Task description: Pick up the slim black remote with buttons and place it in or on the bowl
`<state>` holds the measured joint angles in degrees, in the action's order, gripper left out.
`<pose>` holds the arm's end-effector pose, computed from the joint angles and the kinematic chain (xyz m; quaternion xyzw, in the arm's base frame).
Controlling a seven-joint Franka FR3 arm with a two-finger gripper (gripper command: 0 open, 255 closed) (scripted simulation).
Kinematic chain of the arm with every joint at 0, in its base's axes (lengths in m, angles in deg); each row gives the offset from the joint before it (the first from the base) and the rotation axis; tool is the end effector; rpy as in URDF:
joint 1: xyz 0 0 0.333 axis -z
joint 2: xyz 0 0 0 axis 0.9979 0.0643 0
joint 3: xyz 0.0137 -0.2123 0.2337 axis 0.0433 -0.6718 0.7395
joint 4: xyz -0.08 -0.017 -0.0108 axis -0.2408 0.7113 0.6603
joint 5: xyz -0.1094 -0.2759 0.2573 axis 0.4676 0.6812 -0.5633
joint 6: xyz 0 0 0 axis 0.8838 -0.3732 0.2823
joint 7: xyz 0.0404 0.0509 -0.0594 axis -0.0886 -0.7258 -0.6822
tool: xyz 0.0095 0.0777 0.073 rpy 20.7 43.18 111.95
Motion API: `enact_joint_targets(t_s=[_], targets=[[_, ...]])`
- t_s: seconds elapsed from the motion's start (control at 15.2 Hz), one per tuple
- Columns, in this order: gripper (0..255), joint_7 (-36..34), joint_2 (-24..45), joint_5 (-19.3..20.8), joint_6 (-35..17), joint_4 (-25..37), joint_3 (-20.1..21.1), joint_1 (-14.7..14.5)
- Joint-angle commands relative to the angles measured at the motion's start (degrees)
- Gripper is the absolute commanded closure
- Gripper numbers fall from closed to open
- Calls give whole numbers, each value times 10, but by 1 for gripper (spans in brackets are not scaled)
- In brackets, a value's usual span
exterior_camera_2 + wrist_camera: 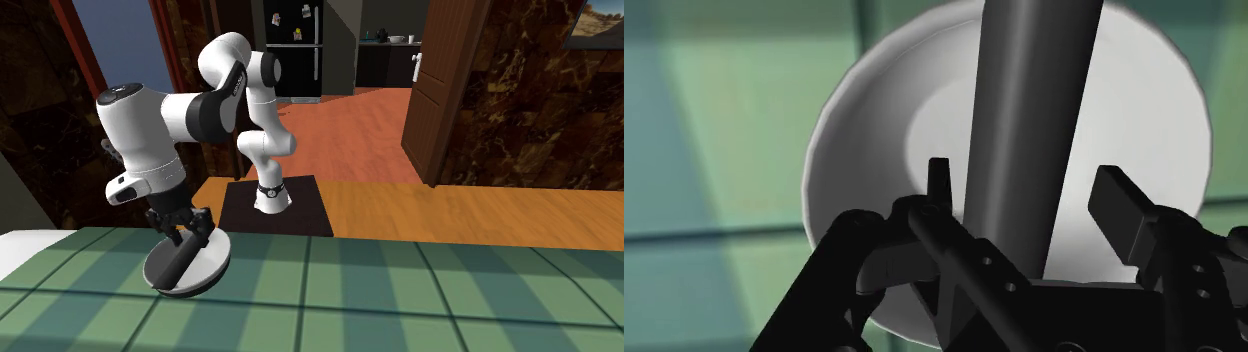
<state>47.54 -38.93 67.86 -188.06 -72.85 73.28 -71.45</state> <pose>0.5452 -0.1939 0.4983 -0.9873 0.1537 -0.0018 0.0408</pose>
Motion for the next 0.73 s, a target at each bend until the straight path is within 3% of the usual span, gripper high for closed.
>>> enact_joint_targets(t_s=[0.0,0.26,0.53,0.66], targets=[[0,0,0,0,0,0,0,0],[0,0,0,0,0,0,0,0],[0,-1,-2,2,72,70,-3,3],[0,-1,-2,2,72,70,-3,3]])
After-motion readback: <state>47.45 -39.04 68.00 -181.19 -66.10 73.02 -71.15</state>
